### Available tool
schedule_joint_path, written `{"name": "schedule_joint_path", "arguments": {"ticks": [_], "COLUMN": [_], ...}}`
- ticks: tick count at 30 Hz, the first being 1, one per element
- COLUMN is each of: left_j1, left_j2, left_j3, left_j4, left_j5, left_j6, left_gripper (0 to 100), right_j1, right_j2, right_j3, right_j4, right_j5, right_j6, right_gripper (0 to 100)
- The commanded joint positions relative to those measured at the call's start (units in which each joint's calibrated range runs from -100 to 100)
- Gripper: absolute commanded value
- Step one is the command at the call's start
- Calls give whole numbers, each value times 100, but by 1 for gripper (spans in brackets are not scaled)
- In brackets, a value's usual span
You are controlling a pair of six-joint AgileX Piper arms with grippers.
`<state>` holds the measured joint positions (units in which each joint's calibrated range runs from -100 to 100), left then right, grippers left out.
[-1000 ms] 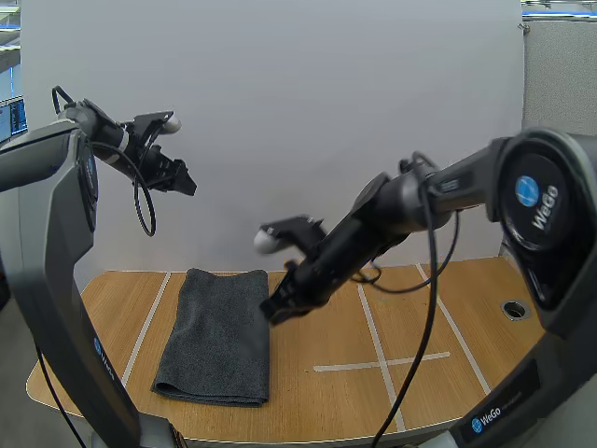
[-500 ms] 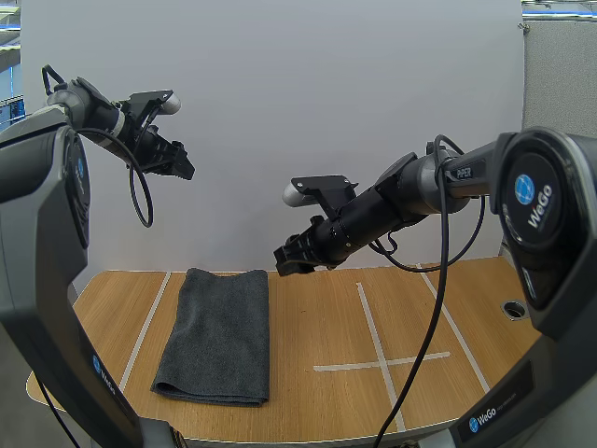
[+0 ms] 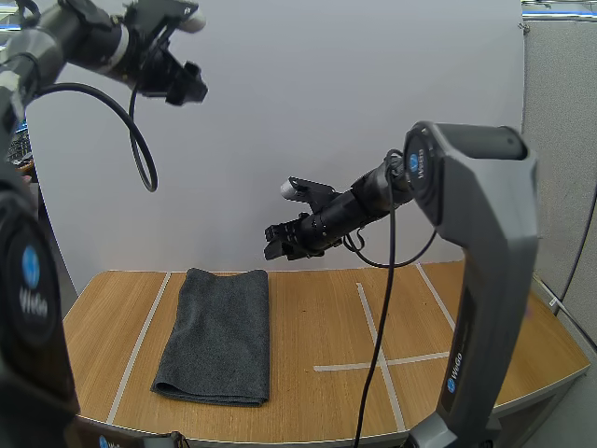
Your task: Fold the towel
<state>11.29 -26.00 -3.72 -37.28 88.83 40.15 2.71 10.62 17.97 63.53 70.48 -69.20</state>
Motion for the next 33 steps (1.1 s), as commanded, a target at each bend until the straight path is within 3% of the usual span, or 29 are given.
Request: {"name": "schedule_joint_path", "arguments": {"ticks": [1,8,15,19,25,28,33], "left_j1": [-19,-19,-19,-19,-19,-12,75], "left_j2": [-717,-1883,-2853,-3053,-3182,-3248,-3248], "left_j3": [-1,-1,-1,-1,-15,17,467], "left_j4": [-42,-29,-29,-1235,-1830,-1078,806], "left_j5": [-510,-623,-623,-413,-116,1117,1117], "left_j6": [-39,-39,-39,-16,-349,-1413,-2974], "left_gripper": [98,98,98,98,98,98,98], "right_j1": [-14,-14,-14,-14,-14,-14,-14], "right_j2": [947,1900,2076,2091,2259,2320,2467], "right_j3": [-837,-1450,-1610,-1639,-1874,-1874,-1874], "right_j4": [337,437,481,660,685,695,786], "right_j5": [486,937,539,446,483,466,466], "right_j6": [-42,-127,-430,-588,-599,-611,-724], "right_gripper": [76,76,76,76,76,76,76]}}
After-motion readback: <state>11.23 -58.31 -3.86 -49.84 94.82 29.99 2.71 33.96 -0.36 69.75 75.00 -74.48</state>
